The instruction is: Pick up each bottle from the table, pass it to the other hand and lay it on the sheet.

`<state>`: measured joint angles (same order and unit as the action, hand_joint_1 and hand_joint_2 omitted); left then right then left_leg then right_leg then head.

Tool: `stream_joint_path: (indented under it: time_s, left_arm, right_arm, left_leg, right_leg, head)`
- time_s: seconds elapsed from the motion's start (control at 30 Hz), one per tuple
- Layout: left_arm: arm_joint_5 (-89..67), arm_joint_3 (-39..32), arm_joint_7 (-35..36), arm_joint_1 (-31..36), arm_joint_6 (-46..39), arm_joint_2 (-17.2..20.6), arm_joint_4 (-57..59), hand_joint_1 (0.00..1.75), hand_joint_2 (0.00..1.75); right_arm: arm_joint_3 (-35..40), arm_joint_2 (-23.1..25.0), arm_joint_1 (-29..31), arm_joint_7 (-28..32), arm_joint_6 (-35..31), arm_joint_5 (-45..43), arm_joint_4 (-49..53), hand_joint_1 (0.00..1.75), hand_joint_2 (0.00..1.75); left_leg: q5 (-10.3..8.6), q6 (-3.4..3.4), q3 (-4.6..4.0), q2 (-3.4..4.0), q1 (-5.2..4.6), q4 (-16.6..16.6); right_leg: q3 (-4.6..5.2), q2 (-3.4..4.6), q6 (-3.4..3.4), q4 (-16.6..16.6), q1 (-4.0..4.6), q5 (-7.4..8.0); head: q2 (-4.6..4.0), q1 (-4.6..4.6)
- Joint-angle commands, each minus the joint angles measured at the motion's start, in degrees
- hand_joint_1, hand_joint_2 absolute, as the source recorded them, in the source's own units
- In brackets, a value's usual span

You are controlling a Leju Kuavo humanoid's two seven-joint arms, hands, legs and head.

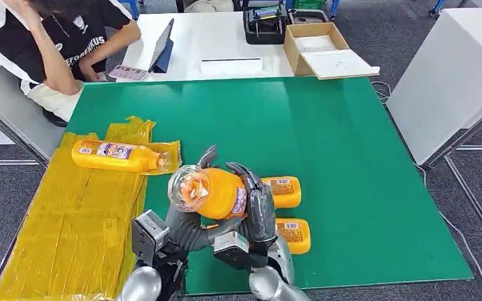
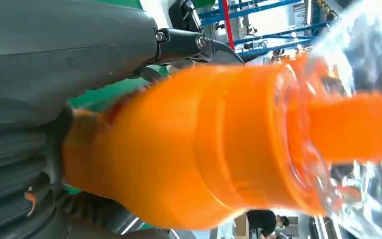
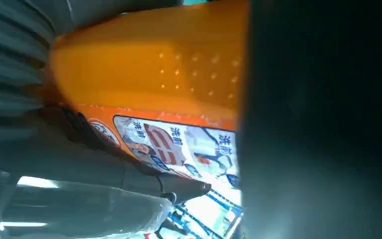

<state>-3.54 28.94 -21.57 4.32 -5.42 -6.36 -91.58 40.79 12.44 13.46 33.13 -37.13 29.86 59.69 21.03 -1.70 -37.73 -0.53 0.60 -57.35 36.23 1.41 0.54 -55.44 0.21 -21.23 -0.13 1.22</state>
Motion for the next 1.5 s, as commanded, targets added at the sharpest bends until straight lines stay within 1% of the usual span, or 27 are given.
stream_joint_path:
  time_s: [0.03, 0.07, 0.1, 0.17, 0.2, 0.27, 0.3, 0.37, 0.4, 0.43, 0.47, 0.53, 0.6, 0.67, 0.7, 0.73, 0.77, 0.93, 1.0, 1.03, 1.1, 1.13, 1.17, 1.5]
  left_arm:
    - [0.4, -0.2, 0.3, 0.8, -0.4, 0.7, 1.9, 0.00, 1.75]
    - [0.5, -0.4, 0.2, 0.7, -0.8, 0.7, 1.6, 0.00, 1.75]
    - [0.5, -0.6, 0.1, 0.5, -1.1, 0.7, 1.2, 0.00, 1.75]
    - [0.5, -0.8, 0.1, 0.2, -1.3, 0.8, 0.5, 0.00, 1.75]
    - [0.5, -1.1, 0.1, -0.2, -1.4, 0.9, -0.3, 0.00, 1.75]
    - [0.8, -1.7, 0.3, -0.3, -1.6, 0.7, -0.8, 0.00, 1.75]
    - [0.9, -2.0, 0.3, -0.2, -1.6, 0.6, -0.9, 0.00, 1.75]
    - [1.2, -2.6, 0.5, -0.1, -1.5, 0.5, -1.0, 0.00, 1.75]
    - [1.2, -2.6, 0.5, -0.1, -1.5, 0.5, -1.0, 0.00, 1.75]
    - [1.6, -2.8, 0.7, 0.0, -1.1, 0.4, -0.9, 0.00, 1.75]
    - [1.7, -3.0, 0.7, 0.1, -1.0, 0.3, -0.8, 0.00, 1.75]
    - [1.9, -3.2, 1.0, 1.0, -0.8, -0.4, 0.2, 0.00, 1.75]
    - [2.0, -3.3, 1.1, 1.5, -0.8, -0.8, 0.8, 0.00, 1.75]
    - [2.0, -3.9, 1.1, 1.4, -1.5, -1.3, 0.6, 0.00, 1.75]
    - [2.2, -4.5, 0.9, 1.2, -2.0, -1.6, 0.2, 0.02, 1.75]
    - [2.4, -4.8, 0.8, 1.1, -2.4, -1.7, -0.3, 1.29, 1.75]
    - [2.4, -4.9, 0.8, 1.0, -2.5, -1.6, -0.4, 1.73, 1.75]
    - [2.3, -5.4, 0.9, 1.2, -2.6, -2.3, 0.2, 1.75, 1.75]
    - [2.1, -5.4, 1.0, 1.2, -2.5, -2.3, 0.5, 1.75, 1.75]
    - [2.0, -5.5, 1.1, 1.3, -2.5, -2.5, 0.7, 1.75, 1.75]
    - [2.0, -5.7, 1.1, 1.3, -2.5, -2.5, 0.8, 1.75, 1.75]
    - [2.0, -5.8, 1.1, 1.5, -2.4, -2.6, 0.8, 1.75, 1.75]
    - [2.0, -6.0, 1.2, 1.5, -2.4, -2.7, 0.8, 1.75, 1.75]
    - [2.0, -6.5, 1.2, 1.8, -2.3, -2.5, 1.1, 1.75, 1.75]
  right_arm:
    - [3.2, 1.3, 3.3, -1.2, -0.7, 0.5, -5.8, 1.75, 1.75]
    - [3.4, 1.6, 3.7, -1.7, -0.6, 0.6, -6.5, 1.75, 1.75]
    - [3.6, 1.9, 4.0, -2.2, -0.5, 0.7, -7.1, 1.75, 1.75]
    - [3.6, 2.4, 4.5, -2.7, -0.3, 0.4, -7.9, 1.75, 1.75]
    - [3.3, 2.8, 5.0, -3.1, -0.2, 0.0, -8.7, 1.75, 1.75]
    - [3.7, 3.1, 6.2, -3.7, 0.0, 0.3, -11.0, 1.75, 1.75]
    - [3.9, 3.2, 6.6, -4.2, 0.0, 0.7, -11.9, 1.75, 1.75]
    - [3.6, 3.4, 7.2, -4.7, 0.8, 0.1, -12.8, 1.75, 1.75]
    - [3.6, 3.4, 7.2, -4.7, 0.8, 0.1, -12.8, 1.75, 1.75]
    - [3.6, 3.5, 7.6, -4.9, 0.8, 0.3, -13.2, 1.75, 1.75]
    - [3.6, 3.6, 7.8, -5.0, 0.7, 0.5, -13.6, 1.75, 1.75]
    - [3.6, 4.2, 8.6, -5.4, 0.9, 0.8, -14.6, 1.75, 1.75]
    - [3.6, 4.6, 9.0, -5.5, 0.9, 0.9, -15.2, 1.75, 1.75]
    - [3.3, 5.1, 9.6, -5.3, 0.9, 0.8, -16.3, 1.75, 1.75]
    - [3.3, 5.3, 10.0, -5.2, 1.0, 0.8, -16.5, 1.75, 1.75]
    - [3.1, 5.6, 10.3, -5.2, 1.0, 0.7, -16.8, 1.75, 1.75]
    - [3.0, 5.6, 10.5, -5.3, 1.0, 0.7, -16.9, 1.75, 1.75]
    - [1.8, 6.1, 11.4, -5.4, 1.0, 0.4, -17.2, 1.75, 1.75]
    - [1.5, 6.1, 11.5, -5.3, 1.1, 0.2, -17.2, 1.75, 1.75]
    - [1.1, 6.2, 11.5, -5.0, 1.0, 0.1, -17.3, 1.75, 1.75]
    - [0.9, 6.2, 11.5, -5.0, 0.8, 0.0, -17.2, 1.75, 1.75]
    - [0.8, 6.3, 11.6, -5.0, 0.8, 0.0, -17.2, 1.75, 1.75]
    - [0.7, 6.2, 11.6, -5.0, 0.7, -0.1, -17.1, 1.75, 1.75]
    - [0.5, 6.2, 11.6, -4.9, 0.8, -0.3, -16.7, 1.75, 1.75]
  left_leg:
    - [0.13, 0.09, 0.27, 0.03, -0.10, 0.0]
    - [0.17, 0.11, 0.33, -0.01, -0.12, 0.0]
    - [0.09, 0.07, 0.19, 0.03, -0.06, 0.0]
    - [0.22, 0.11, 0.33, 0.20, -0.13, 0.0]
    - [0.11, 0.07, 0.17, 0.13, -0.06, 0.0]
    - [0.20, 0.12, 0.30, 0.15, -0.12, 0.0]
    - [0.08, 0.07, 0.14, 0.05, -0.06, 0.0]
    - [0.18, 0.12, 0.29, 0.13, -0.12, 0.0]
    - [0.11, 0.08, 0.18, 0.12, -0.07, 0.0]
    - [0.17, 0.10, 0.27, 0.14, -0.12, 0.0]
    - [0.07, 0.06, 0.12, 0.06, -0.05, 0.0]
    - [0.19, 0.11, 0.30, 0.06, -0.13, 0.0]
    - [0.06, 0.07, 0.14, 0.01, -0.06, 0.0]
    - [0.15, 0.10, 0.29, -0.02, -0.12, 0.0]
    - [0.07, 0.08, 0.17, -0.01, -0.06, 0.0]
    - [0.13, 0.10, 0.26, -0.02, -0.10, 0.0]
    - [0.16, 0.10, 0.28, 0.02, -0.13, -0.1]
    - [0.04, 0.07, 0.13, -0.06, -0.06, 0.0]
    - [0.15, 0.11, 0.27, -0.04, -0.13, -0.1]
    - [0.05, 0.07, 0.13, -0.03, -0.05, 0.0]
    - [0.13, 0.11, 0.28, -0.06, -0.12, 0.0]
    - [0.05, 0.08, 0.14, -0.05, -0.04, 0.0]
    - [0.09, 0.09, 0.23, -0.06, -0.10, 0.0]
    - [0.09, 0.09, 0.21, -0.07, -0.08, 0.0]
  right_leg:
    - [-0.23, -0.11, -0.03, 0.0, -0.08, -0.15]
    - [-0.29, -0.19, -0.05, -0.1, -0.10, -0.21]
    - [-0.17, -0.09, -0.03, 0.0, -0.05, -0.10]
    - [-0.26, 0.00, -0.06, -0.1, -0.11, -0.19]
    - [-0.14, 0.04, -0.03, 0.0, -0.05, -0.08]
    - [-0.24, -0.02, -0.05, -0.1, -0.10, -0.18]
    - [-0.12, -0.05, -0.03, 0.0, -0.05, -0.08]
    - [-0.23, -0.05, -0.05, -0.1, -0.10, -0.18]
    - [-0.14, 0.00, -0.03, 0.0, -0.06, -0.09]
    - [-0.21, -0.03, -0.05, -0.1, -0.10, -0.16]
    - [-0.10, -0.03, -0.03, 0.0, -0.04, -0.07]
    - [-0.25, -0.13, -0.06, -0.1, -0.11, -0.21]
    - [-0.12, -0.09, -0.04, 0.0, -0.05, -0.08]
    - [-0.25, -0.21, -0.07, -0.1, -0.10, -0.21]
    - [-0.15, -0.13, -0.05, 0.0, -0.05, -0.11]
    - [-0.22, -0.19, -0.07, -0.1, -0.08, -0.19]
    - [-0.22, -0.16, -0.08, -0.1, -0.11, -0.21]
    - [-0.11, -0.17, -0.04, 0.0, -0.05, -0.11]
    - [-0.23, -0.23, -0.07, -0.1, -0.11, -0.23]
    - [-0.11, -0.14, -0.04, 0.0, -0.05, -0.10]
    - [-0.25, -0.24, -0.07, -0.1, -0.10, -0.21]
    - [-0.13, -0.16, -0.04, 0.0, -0.04, -0.10]
    - [-0.20, -0.21, -0.06, -0.1, -0.08, -0.16]
    - [-0.18, -0.21, -0.05, -0.1, -0.06, -0.15]
  head:
    - [0.00, 0.02]
    - [0.00, 0.00]
    - [0.00, 0.00]
    - [0.00, 0.00]
    - [0.00, 0.00]
    - [0.00, 0.00]
    - [0.00, -0.02]
    - [0.00, 0.00]
    - [0.00, 0.00]
    - [0.00, 0.00]
    - [0.00, 0.02]
    - [0.00, 0.00]
    - [0.00, 0.00]
    - [0.00, 0.00]
    - [0.00, 0.02]
    - [0.00, 0.00]
    - [0.00, 0.00]
    - [0.00, 0.00]
    - [0.00, 0.02]
    - [0.00, 0.02]
    - [0.00, 0.00]
    - [0.00, 0.00]
    - [0.00, 0.02]
    - [0.00, 0.02]
